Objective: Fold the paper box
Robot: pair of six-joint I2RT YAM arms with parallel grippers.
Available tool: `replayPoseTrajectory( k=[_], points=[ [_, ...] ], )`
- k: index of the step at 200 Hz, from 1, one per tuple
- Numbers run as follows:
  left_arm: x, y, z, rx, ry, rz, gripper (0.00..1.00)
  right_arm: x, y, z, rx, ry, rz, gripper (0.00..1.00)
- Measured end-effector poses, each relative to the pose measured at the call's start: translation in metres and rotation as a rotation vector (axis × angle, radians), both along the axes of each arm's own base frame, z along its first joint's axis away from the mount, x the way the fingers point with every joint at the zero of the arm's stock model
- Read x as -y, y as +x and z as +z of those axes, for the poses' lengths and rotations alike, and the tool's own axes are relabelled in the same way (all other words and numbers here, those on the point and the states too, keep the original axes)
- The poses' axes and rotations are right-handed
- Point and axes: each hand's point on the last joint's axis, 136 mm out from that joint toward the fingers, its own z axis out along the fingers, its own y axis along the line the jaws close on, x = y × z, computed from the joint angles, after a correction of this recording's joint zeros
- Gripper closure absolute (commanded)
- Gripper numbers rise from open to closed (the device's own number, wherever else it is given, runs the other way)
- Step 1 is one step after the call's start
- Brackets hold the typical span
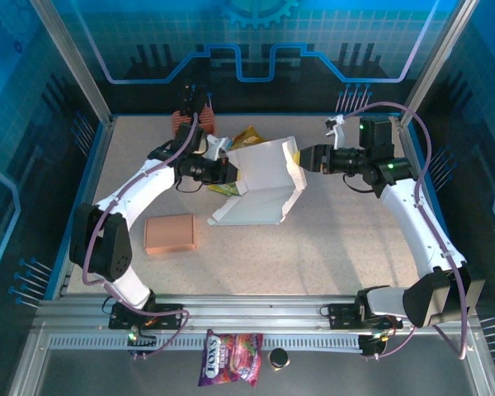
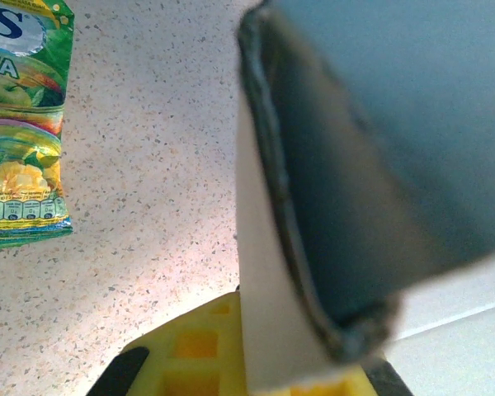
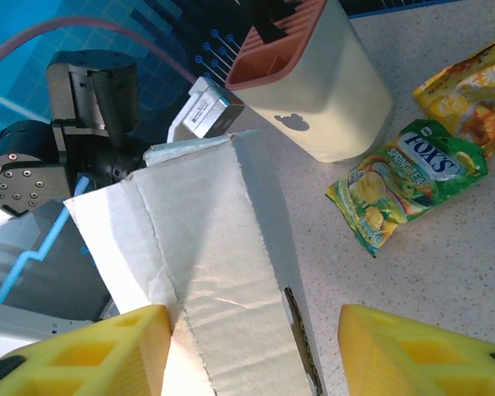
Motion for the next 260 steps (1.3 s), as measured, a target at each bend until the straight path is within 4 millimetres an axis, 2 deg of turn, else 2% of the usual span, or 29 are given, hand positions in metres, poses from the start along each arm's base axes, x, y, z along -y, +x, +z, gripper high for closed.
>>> replayPoseTrajectory(
  k=[42, 73, 99, 144, 174, 202, 260],
  points=[
    [0.000, 0.000, 0.000, 0.000, 0.000, 0.000, 1.00, -0.002, -0.003, 0.003, -0.003, 0.014, 0.013, 0.42],
    [0.000, 0.000, 0.000, 0.000, -0.001, -0.001, 1.00, -0.001, -0.010, 0.012, 0.017, 0.025, 0.015, 0.42],
    [0.000, 0.000, 0.000, 0.000, -0.001, -0.001, 1.00, 0.000, -0.014, 0.018, 0.034, 0.025, 0.012, 0.46],
    [0.003, -0.002, 0.000, 0.000, 0.000, -0.008, 1.00, 0.005, -0.008, 0.006, 0.011, -0.020, -0.025, 0.51],
    [0.004, -0.002, -0.001, 0.002, 0.006, -0.008, 1.00, 0.009, 0.007, -0.003, 0.009, -0.078, -0.061, 0.60],
    [0.003, -0.001, -0.002, 0.004, 0.018, -0.001, 1.00, 0.010, 0.016, -0.011, 0.019, -0.179, -0.111, 0.63],
    [0.006, -0.003, -0.003, 0.004, 0.024, -0.007, 1.00, 0.025, 0.024, -0.024, 0.028, -0.322, -0.209, 0.52]
  ],
)
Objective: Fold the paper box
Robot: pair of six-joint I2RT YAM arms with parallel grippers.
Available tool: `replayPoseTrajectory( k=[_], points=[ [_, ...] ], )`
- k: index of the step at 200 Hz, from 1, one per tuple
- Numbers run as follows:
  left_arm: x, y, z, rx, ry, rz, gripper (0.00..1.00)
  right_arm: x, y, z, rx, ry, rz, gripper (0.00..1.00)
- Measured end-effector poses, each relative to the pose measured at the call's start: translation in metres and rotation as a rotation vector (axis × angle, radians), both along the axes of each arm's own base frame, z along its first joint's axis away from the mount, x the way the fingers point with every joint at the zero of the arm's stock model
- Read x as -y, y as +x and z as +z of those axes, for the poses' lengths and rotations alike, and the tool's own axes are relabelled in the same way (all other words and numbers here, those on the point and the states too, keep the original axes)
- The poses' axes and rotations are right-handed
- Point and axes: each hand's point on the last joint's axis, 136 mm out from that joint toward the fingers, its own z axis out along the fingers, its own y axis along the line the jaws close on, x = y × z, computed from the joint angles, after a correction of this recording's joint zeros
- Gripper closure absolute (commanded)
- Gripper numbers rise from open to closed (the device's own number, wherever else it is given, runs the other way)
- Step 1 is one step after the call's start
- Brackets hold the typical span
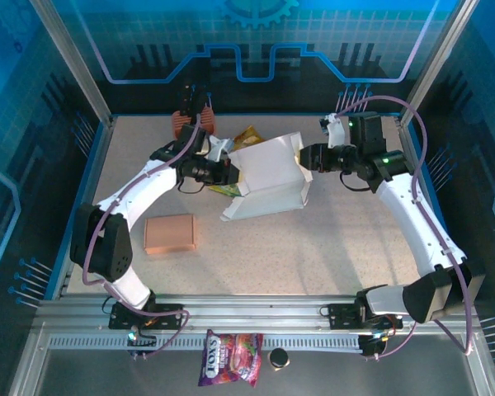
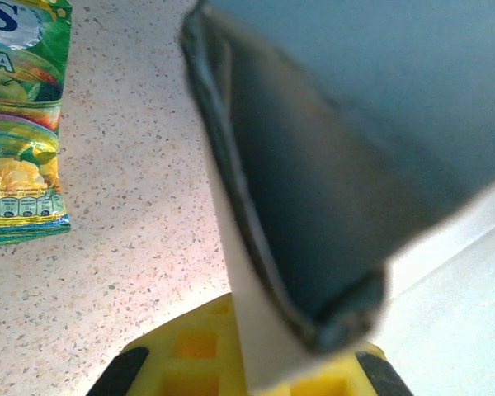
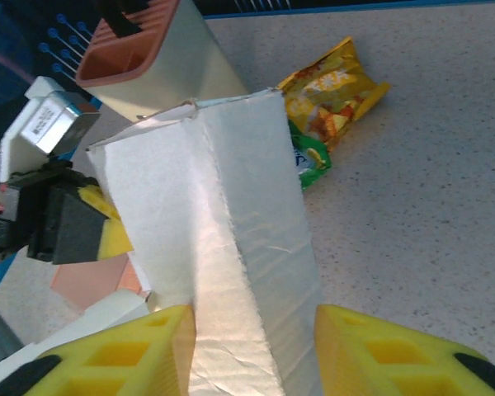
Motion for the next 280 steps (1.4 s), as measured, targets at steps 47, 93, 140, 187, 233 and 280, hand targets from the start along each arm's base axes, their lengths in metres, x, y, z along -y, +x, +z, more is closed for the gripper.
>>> replayPoseTrajectory(
  k=[47, 93, 140, 187, 233, 280],
  points=[
    [0.000, 0.000, 0.000, 0.000, 0.002, 0.001, 1.00, 0.001, 0.005, -0.007, -0.010, -0.022, 0.000, 0.53],
    [-0.001, 0.000, -0.002, -0.004, 0.014, 0.007, 1.00, -0.001, 0.011, -0.016, -0.035, -0.010, 0.033, 0.71],
    [-0.003, -0.003, -0.005, -0.020, 0.023, 0.009, 1.00, 0.006, 0.017, -0.018, -0.022, -0.043, 0.006, 0.83],
    [0.003, -0.006, -0.004, -0.018, 0.018, -0.007, 1.00, 0.015, 0.020, -0.020, -0.001, -0.071, -0.026, 0.91],
    [0.006, -0.007, -0.003, -0.016, 0.017, -0.016, 1.00, 0.016, 0.015, -0.016, 0.021, -0.077, -0.016, 0.79],
    [0.010, -0.007, 0.002, -0.005, 0.014, -0.024, 1.00, 0.010, 0.011, -0.018, 0.027, -0.102, 0.008, 0.68]
  ],
)
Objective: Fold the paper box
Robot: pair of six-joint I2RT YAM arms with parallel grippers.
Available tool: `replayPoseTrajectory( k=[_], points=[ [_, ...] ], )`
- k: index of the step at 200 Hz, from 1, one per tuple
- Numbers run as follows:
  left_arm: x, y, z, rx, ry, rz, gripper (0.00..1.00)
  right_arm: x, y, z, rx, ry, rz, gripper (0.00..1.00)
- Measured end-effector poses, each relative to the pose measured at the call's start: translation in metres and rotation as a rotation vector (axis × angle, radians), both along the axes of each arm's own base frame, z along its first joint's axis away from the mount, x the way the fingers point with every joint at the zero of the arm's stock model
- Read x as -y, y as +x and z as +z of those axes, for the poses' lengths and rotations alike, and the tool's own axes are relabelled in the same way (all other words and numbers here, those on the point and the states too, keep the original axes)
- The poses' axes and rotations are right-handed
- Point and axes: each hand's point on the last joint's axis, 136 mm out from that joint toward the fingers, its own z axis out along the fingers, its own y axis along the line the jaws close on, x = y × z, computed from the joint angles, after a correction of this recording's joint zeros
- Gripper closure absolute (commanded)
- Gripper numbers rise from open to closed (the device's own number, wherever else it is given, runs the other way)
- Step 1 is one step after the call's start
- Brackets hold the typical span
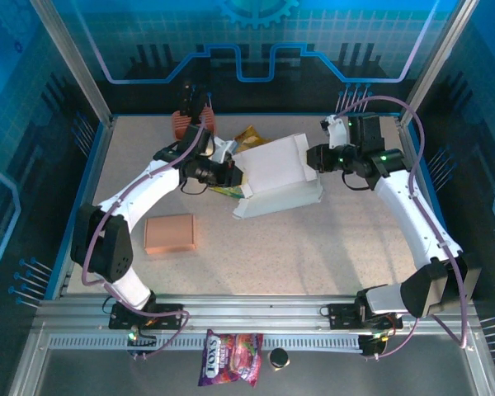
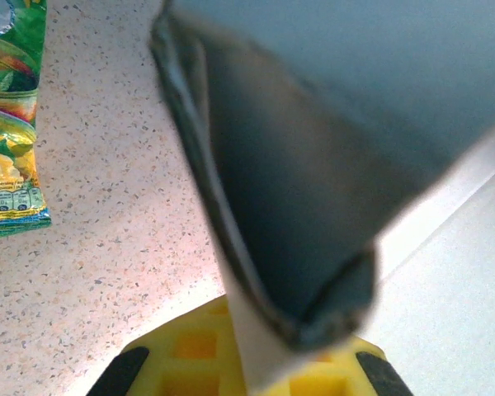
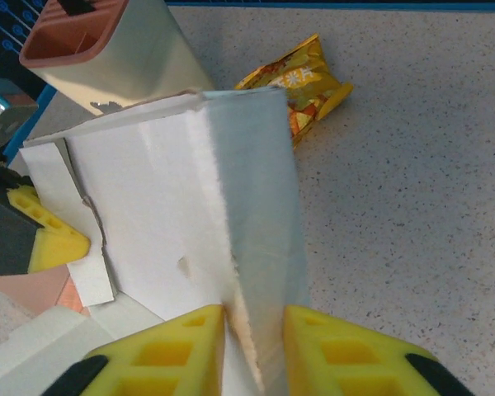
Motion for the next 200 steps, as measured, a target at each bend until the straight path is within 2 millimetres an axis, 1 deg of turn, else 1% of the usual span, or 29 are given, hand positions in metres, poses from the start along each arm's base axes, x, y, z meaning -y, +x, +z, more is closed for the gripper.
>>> replayPoseTrajectory(
  k=[30, 61, 71, 89, 109, 118, 128, 165, 186, 200],
  points=[
    [0.003, -0.002, 0.000, 0.003, 0.002, -0.010, 1.00, 0.004, 0.001, -0.006, -0.011, -0.042, -0.017, 0.64],
    [0.005, -0.004, -0.001, 0.003, 0.010, -0.015, 1.00, 0.004, 0.004, -0.017, -0.029, -0.111, -0.027, 0.65],
    [0.005, -0.005, -0.002, 0.001, 0.016, -0.014, 1.00, 0.004, 0.005, -0.019, -0.029, -0.131, -0.031, 0.67],
    [0.004, -0.005, -0.004, -0.001, 0.023, -0.011, 1.00, 0.004, 0.007, -0.022, -0.026, -0.173, -0.042, 0.74],
    [0.004, -0.006, -0.004, -0.003, 0.028, -0.011, 1.00, 0.007, 0.009, -0.024, -0.019, -0.228, -0.067, 0.75],
    [0.005, -0.006, -0.005, -0.004, 0.028, -0.013, 1.00, 0.009, 0.010, -0.024, -0.017, -0.254, -0.081, 0.72],
    [0.005, -0.007, -0.005, -0.005, 0.029, -0.015, 1.00, 0.009, 0.010, -0.026, -0.015, -0.279, -0.092, 0.67],
    [0.010, -0.010, -0.005, -0.004, 0.028, -0.029, 1.00, 0.017, 0.011, -0.031, -0.024, -0.325, -0.140, 0.58],
    [0.011, -0.010, -0.005, -0.004, 0.028, -0.031, 1.00, 0.019, 0.012, -0.031, -0.026, -0.331, -0.148, 0.58],
    [0.011, -0.010, -0.004, -0.003, 0.028, -0.031, 1.00, 0.020, 0.012, -0.031, -0.027, -0.328, -0.150, 0.65]
  ],
)
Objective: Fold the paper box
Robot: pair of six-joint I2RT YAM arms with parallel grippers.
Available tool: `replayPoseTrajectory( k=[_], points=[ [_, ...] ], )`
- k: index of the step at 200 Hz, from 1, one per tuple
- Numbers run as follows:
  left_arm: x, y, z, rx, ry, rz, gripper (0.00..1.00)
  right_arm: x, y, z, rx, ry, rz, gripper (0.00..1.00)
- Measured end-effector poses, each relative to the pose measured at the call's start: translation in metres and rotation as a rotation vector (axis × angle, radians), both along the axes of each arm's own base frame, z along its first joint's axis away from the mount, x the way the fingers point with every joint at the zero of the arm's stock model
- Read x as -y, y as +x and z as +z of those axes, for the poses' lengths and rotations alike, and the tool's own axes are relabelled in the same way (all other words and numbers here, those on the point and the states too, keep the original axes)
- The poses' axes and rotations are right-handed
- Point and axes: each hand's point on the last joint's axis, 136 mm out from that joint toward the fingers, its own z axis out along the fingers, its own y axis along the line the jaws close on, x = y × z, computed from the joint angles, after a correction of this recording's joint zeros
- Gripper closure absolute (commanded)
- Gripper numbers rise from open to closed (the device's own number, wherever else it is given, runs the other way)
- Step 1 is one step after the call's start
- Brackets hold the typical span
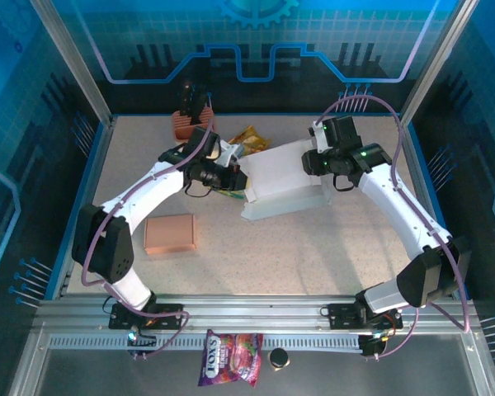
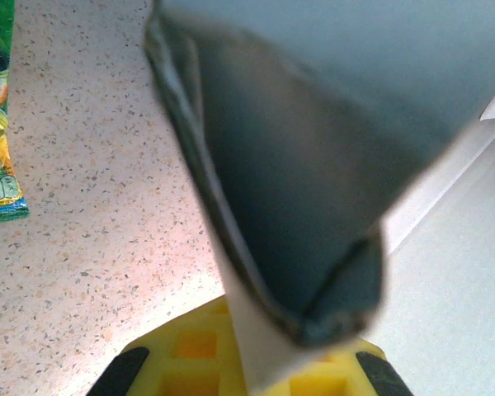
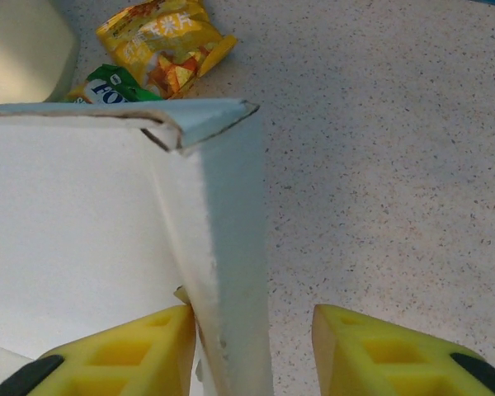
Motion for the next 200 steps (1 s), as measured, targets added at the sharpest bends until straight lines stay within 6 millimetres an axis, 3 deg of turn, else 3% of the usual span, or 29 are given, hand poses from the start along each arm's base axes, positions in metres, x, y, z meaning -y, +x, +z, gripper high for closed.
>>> replayPoseTrajectory(
  k=[23, 56, 77, 101, 138, 200],
  points=[
    [0.000, 0.000, 0.000, 0.000, 0.000, 0.000, 1.00, -0.001, -0.001, 0.000, -0.003, 0.008, 0.005, 0.77],
    [0.002, -0.001, 0.001, 0.001, 0.000, -0.005, 1.00, 0.002, -0.002, 0.000, -0.009, -0.005, -0.010, 0.83],
    [0.007, -0.001, 0.005, 0.021, 0.013, -0.008, 1.00, 0.009, -0.001, 0.001, -0.014, -0.056, -0.061, 0.88],
    [0.014, 0.000, 0.009, 0.051, 0.051, 0.004, 1.00, 0.017, 0.003, -0.002, -0.024, -0.156, -0.159, 1.00],
    [0.021, -0.007, -0.004, 0.049, 0.154, 0.047, 1.00, 0.026, -0.010, -0.016, -0.039, -0.346, -0.289, 1.00],
    [0.030, -0.005, -0.004, 0.074, 0.182, 0.095, 1.00, 0.037, -0.018, -0.008, -0.010, -0.483, -0.390, 1.00]
  ],
)
